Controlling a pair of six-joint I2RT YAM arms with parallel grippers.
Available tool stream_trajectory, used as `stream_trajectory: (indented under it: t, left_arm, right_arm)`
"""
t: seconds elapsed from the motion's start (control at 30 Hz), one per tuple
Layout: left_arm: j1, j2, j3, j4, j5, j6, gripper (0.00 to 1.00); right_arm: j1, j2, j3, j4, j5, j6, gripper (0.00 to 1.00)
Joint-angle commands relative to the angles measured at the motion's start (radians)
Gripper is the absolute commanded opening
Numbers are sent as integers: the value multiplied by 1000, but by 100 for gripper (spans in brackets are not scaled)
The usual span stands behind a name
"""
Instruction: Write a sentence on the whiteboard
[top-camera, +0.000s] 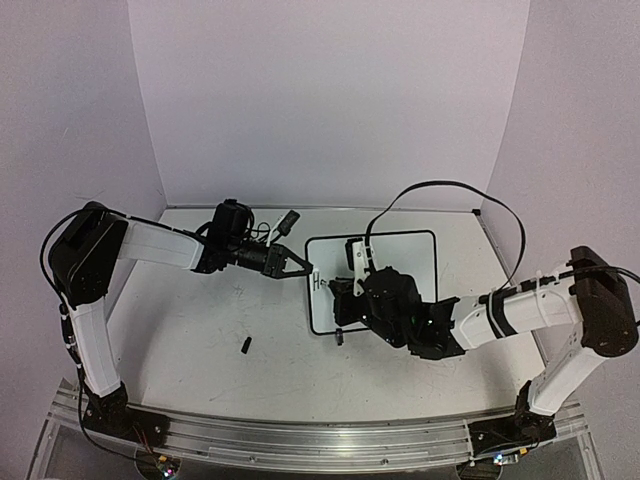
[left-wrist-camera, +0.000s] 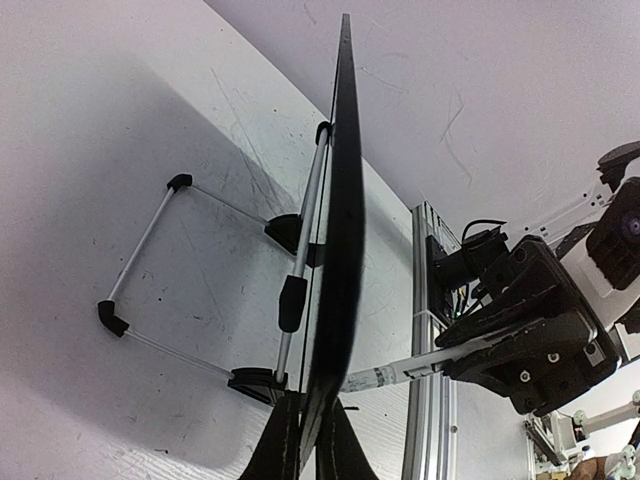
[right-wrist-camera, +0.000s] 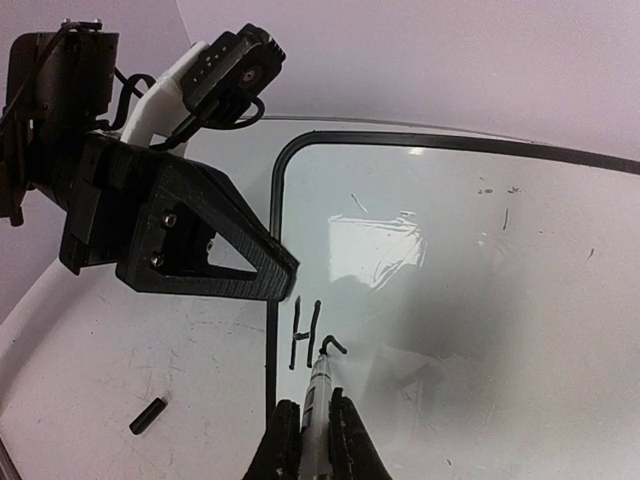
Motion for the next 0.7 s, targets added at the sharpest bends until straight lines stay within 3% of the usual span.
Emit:
stream_trajectory:
  t: [0.0,0.67]
  left_arm:
    - [-7,-47,-8,-10,42,-34,0]
    - [-9,-46,-10,-10,43,-34,0]
  right_arm:
    - [5,1,-10,-14,4,15,0]
    - [6,-24,3,-19,82,5,0]
